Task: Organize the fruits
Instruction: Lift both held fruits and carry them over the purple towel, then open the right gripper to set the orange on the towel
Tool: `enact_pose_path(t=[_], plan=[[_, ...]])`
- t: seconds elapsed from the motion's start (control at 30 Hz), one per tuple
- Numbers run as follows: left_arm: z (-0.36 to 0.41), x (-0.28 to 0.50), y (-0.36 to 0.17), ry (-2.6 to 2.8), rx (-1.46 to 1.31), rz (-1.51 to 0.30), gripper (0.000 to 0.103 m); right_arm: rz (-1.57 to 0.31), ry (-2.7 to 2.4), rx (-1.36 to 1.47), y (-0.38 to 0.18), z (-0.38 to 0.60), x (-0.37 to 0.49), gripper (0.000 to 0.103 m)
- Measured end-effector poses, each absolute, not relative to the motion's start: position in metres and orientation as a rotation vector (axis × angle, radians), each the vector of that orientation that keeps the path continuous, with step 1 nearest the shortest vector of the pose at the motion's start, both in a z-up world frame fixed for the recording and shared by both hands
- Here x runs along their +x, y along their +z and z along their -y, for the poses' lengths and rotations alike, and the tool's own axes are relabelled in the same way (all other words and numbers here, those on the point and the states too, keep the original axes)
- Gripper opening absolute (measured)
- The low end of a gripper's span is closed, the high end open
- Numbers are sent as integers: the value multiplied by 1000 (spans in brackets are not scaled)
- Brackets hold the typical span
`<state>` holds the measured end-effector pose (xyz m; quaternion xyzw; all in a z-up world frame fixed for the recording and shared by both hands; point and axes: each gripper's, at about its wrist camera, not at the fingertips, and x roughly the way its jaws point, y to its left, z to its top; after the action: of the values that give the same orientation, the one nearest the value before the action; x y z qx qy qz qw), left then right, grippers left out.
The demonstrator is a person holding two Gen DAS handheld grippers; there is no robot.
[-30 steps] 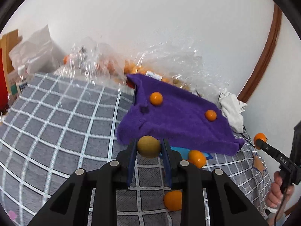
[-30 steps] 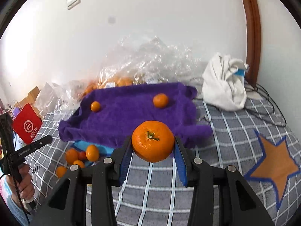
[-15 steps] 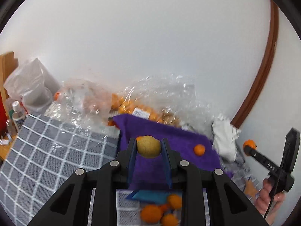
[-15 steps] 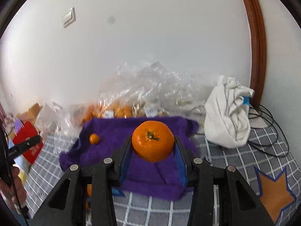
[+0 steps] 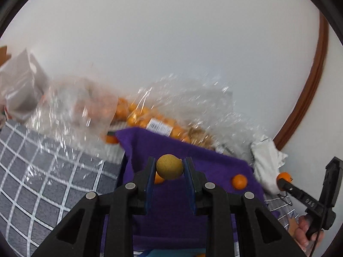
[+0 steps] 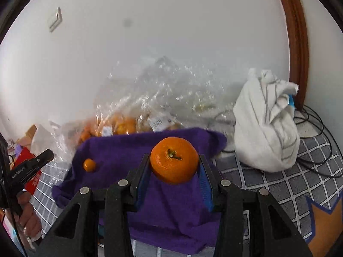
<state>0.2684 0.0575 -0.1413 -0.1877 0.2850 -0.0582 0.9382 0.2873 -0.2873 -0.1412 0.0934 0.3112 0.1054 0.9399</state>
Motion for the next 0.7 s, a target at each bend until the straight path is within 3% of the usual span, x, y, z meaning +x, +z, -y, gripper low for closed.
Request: enact_pose_path(t=[0.7], plan=[[-71, 289, -178, -143, -397, -691, 25, -782, 219, 58, -202, 253, 311, 43]])
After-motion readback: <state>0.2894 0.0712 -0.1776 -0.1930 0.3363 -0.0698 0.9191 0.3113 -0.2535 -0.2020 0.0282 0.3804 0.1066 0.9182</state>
